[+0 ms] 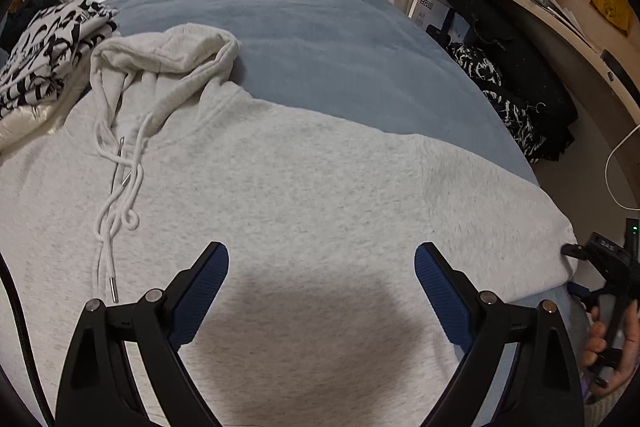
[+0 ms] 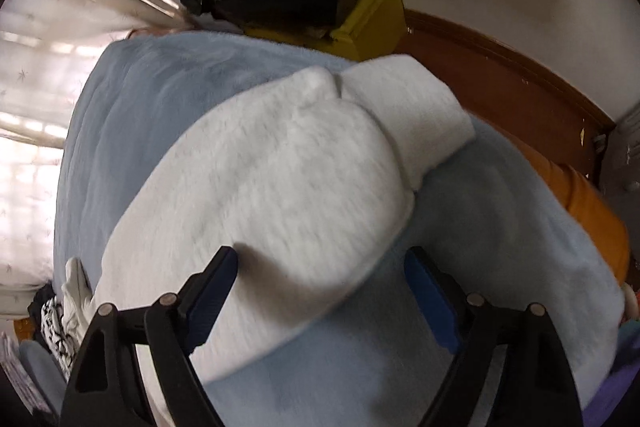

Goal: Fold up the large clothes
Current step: 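Move the right tool to the sleeve cuff nearest it and grasp it, then fold the gripped sleeve across the hoodie body with the right tool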

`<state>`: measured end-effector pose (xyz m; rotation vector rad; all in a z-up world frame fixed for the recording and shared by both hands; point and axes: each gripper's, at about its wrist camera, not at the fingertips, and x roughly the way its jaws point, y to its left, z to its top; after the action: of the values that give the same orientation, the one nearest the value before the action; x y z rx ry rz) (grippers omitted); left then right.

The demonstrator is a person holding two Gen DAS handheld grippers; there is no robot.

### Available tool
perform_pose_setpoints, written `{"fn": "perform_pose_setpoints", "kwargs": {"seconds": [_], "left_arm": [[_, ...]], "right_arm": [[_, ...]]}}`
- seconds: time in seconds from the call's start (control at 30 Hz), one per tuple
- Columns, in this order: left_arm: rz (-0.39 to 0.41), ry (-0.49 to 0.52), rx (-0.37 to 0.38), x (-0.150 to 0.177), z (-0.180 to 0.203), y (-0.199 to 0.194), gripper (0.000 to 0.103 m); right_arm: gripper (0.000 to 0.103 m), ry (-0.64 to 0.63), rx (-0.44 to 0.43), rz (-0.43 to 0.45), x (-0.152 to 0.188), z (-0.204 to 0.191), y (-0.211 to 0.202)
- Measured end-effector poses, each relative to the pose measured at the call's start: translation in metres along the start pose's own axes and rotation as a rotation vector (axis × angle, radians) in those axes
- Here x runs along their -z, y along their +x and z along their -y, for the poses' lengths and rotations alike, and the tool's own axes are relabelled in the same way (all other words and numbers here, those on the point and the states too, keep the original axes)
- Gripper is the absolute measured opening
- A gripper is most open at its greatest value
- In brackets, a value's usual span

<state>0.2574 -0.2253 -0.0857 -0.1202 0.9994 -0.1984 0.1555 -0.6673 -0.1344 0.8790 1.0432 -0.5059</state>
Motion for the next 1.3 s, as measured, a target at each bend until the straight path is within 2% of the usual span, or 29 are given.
{"fn": "perform_pose_setpoints", "kwargs": {"seconds": [0.07,0.1,0.17,0.23,0.37,0.5,0.6,0.7,0.83,0.93,1.13,1.23,1.3], "left_arm": [[-0.004,0.001,-0.001,0.0,-0.005,-0.003,0.093],[-0.003,0.004,-0.001,0.0,-0.007,-0.004,0.093],[0.014,0.018,-0.01,-0.001,-0.014,-0.014,0.093],[0.032,0.031,-0.025,-0.001,-0.02,-0.023,0.093],[0.049,0.029,-0.027,-0.001,-0.035,-0.041,0.093],[0.036,-0.043,0.014,0.0,-0.06,-0.058,0.093],[0.071,-0.071,0.011,0.005,-0.079,-0.076,0.093],[0.131,-0.081,-0.052,0.014,-0.099,-0.098,0.093],[0.164,-0.109,-0.108,0.029,-0.131,-0.118,0.093],[0.158,-0.155,-0.117,0.041,-0.157,-0.124,0.093],[0.128,-0.212,-0.134,0.059,-0.195,-0.119,0.093],[0.128,-0.209,-0.125,0.063,-0.2,-0.117,0.093],[0.147,-0.216,-0.108,0.062,-0.202,-0.119,0.093]], "right_arm": [[0.053,-0.028,0.031,0.035,0.003,-0.008,0.0],[0.045,-0.047,0.047,0.047,0.002,-0.013,0.001],[0.017,-0.086,0.067,0.082,0.004,-0.022,-0.004],[0.012,-0.117,0.052,0.131,0.004,-0.032,-0.014],[0.011,-0.213,-0.002,0.288,0.02,-0.063,-0.062],[0.011,-0.38,-0.091,0.409,0.053,-0.114,-0.113],[0.011,-0.576,-0.18,0.464,0.097,-0.165,-0.148],[0.011,-0.759,-0.22,0.483,0.145,-0.21,-0.159],[0.011,-0.971,-0.233,0.461,0.212,-0.256,-0.143],[0.011,-1.083,-0.203,0.404,0.259,-0.28,-0.103],[0.012,-1.155,-0.075,0.237,0.328,-0.291,-0.012],[0.013,-1.164,-0.029,0.246,0.341,-0.289,0.002],[0.015,-1.18,-0.04,0.283,0.351,-0.297,0.002]]}}
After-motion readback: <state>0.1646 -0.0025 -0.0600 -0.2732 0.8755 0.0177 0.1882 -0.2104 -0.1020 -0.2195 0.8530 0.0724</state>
